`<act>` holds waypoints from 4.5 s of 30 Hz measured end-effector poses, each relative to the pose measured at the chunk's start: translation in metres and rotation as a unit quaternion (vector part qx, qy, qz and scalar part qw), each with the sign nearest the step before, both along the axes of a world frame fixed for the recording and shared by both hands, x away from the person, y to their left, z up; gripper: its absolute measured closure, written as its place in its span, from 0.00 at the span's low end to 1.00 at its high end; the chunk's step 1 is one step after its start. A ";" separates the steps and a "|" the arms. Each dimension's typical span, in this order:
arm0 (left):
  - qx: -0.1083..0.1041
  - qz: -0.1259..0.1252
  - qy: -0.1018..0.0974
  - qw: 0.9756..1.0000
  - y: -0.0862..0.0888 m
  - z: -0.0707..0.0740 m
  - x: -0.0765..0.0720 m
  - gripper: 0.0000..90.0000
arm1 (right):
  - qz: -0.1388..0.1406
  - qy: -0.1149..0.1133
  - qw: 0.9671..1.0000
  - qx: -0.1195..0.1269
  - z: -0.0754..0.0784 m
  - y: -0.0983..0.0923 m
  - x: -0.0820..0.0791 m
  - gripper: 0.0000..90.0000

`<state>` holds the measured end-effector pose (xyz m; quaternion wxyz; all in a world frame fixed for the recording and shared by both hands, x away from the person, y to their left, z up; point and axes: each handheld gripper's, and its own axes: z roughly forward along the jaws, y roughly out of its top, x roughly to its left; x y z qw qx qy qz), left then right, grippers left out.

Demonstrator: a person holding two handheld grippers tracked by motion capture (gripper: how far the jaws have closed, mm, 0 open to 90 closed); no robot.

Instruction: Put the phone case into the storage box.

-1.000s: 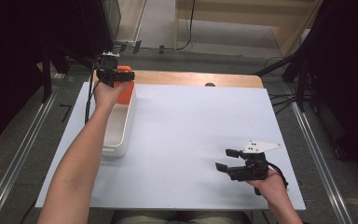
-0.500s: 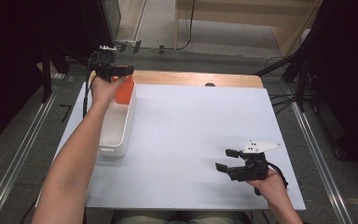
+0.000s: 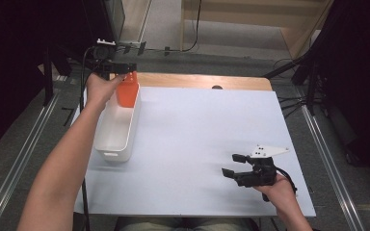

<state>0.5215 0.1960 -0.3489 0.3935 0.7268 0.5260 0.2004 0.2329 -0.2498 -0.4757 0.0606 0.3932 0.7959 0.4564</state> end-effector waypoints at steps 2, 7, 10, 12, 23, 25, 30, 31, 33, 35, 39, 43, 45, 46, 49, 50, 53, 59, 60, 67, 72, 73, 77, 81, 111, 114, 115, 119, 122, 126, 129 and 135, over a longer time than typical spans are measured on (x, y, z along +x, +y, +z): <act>-0.006 -0.009 0.006 1.000 0.001 0.003 -0.003 0.11 | 0.000 -0.001 1.000 0.000 0.000 0.000 0.000 0.28; -0.016 -0.037 0.015 0.999 0.002 0.009 -0.012 0.11 | 0.000 0.000 1.000 0.002 0.000 0.001 0.001 0.28; -0.020 -0.050 0.019 0.998 0.002 0.012 -0.017 0.11 | 0.001 0.000 1.000 0.001 0.001 0.001 0.002 0.28; -0.020 -0.059 0.022 0.998 0.002 0.014 -0.021 0.11 | 0.004 0.000 1.000 0.002 0.000 0.002 0.002 0.28; -0.025 -0.101 0.033 0.994 0.000 0.017 -0.036 0.11 | 0.008 -0.001 1.000 0.001 0.000 0.005 0.006 0.28; -0.027 -0.106 0.033 0.993 0.000 0.017 -0.039 0.11 | 0.010 -0.001 1.000 0.000 0.000 0.005 0.007 0.28; -0.030 -0.116 0.030 0.992 0.000 0.016 -0.046 0.11 | 0.013 0.000 1.000 0.000 0.000 0.006 0.008 0.28; -0.030 -0.122 0.035 0.991 0.000 0.016 -0.047 0.11 | 0.013 0.000 1.000 0.000 0.000 0.006 0.008 0.28; -0.022 -0.130 0.037 0.991 -0.002 0.014 -0.051 0.11 | 0.013 0.000 1.000 0.000 0.000 0.007 0.008 0.28; -0.022 -0.136 0.039 0.990 -0.003 0.014 -0.054 0.11 | 0.014 0.002 1.000 0.001 0.000 0.007 0.008 0.28; -0.025 -0.151 0.036 0.988 -0.006 0.014 -0.062 0.11 | 0.013 0.001 1.000 0.000 0.000 0.007 0.008 0.28; -0.022 -0.167 0.033 0.985 -0.008 0.014 -0.070 0.11 | 0.014 0.001 1.000 0.000 0.000 0.007 0.007 0.28; -0.024 -0.176 0.032 0.984 -0.009 0.013 -0.075 0.11 | 0.015 0.002 1.000 0.000 0.000 0.007 0.007 0.28; -0.026 -0.180 0.031 0.983 -0.009 0.013 -0.077 0.11 | 0.014 0.003 1.000 0.000 0.000 0.008 0.007 0.28; -0.027 -0.197 0.030 0.980 -0.011 0.011 -0.083 0.11 | 0.015 0.002 1.000 0.000 0.000 0.008 0.007 0.28; -0.022 -0.203 0.028 0.979 -0.012 0.011 -0.085 0.11 | 0.015 0.003 1.000 0.000 0.000 0.008 0.007 0.28; -0.019 -0.211 0.024 0.977 -0.014 0.009 -0.091 0.11 | 0.015 0.003 1.000 0.001 0.000 0.008 0.007 0.28; -0.027 -0.229 0.025 0.973 -0.016 0.006 -0.103 0.11 | 0.017 0.001 1.000 0.000 0.000 0.007 0.007 0.28; -0.026 -0.229 0.025 0.973 -0.017 0.006 -0.104 0.11 | 0.018 0.001 1.000 0.001 0.000 0.007 0.007 0.28; -0.028 -0.243 0.023 0.969 -0.017 0.003 -0.115 0.11 | 0.019 0.001 1.000 0.001 0.000 0.007 0.006 0.28; -0.030 -0.251 0.022 0.967 -0.018 -0.001 -0.124 0.11 | 0.019 0.001 1.000 -0.001 0.000 0.007 0.006 0.28; -0.029 -0.253 0.020 0.967 -0.018 -0.002 -0.126 0.11 | 0.019 0.001 1.000 -0.001 0.000 0.008 0.006 0.28; -0.031 -0.259 0.017 0.965 -0.019 -0.004 -0.133 0.11 | 0.019 0.002 1.000 0.000 0.000 0.007 0.006 0.28; -0.033 -0.266 0.014 0.963 -0.019 -0.007 -0.140 0.11 | 0.020 0.003 1.000 0.001 0.000 0.008 0.006 0.28; -0.035 -0.293 0.013 0.955 -0.011 -0.042 -0.188 0.11 | 0.021 0.002 1.000 -0.003 0.000 0.009 0.006 0.28; -0.034 -0.296 0.012 0.955 -0.011 -0.046 -0.193 0.11 | 0.020 0.003 1.000 -0.004 0.000 0.009 0.006 0.28; -0.033 -0.296 0.011 0.955 -0.011 -0.047 -0.194 0.11 | 0.021 0.002 1.000 -0.004 0.000 0.009 0.006 0.28; -0.030 -0.300 0.010 0.953 -0.011 -0.053 -0.202 0.11 | 0.019 0.004 1.000 -0.003 0.000 0.009 0.006 0.28; -0.031 -0.302 0.010 0.953 -0.012 -0.055 -0.206 0.11 | 0.020 0.003 1.000 -0.003 0.000 0.009 0.006 0.28; -0.025 -0.308 0.008 0.951 -0.011 -0.058 -0.210 0.11 | 0.021 0.001 1.000 -0.004 0.000 0.009 0.006 0.28; -0.022 -0.310 0.006 0.950 -0.011 -0.062 -0.214 0.11 | 0.022 0.001 1.000 -0.003 -0.001 0.009 0.006 0.28; -0.015 -0.314 0.007 0.949 -0.009 -0.070 -0.221 0.11 | 0.021 0.002 1.000 -0.004 0.000 0.009 0.006 0.28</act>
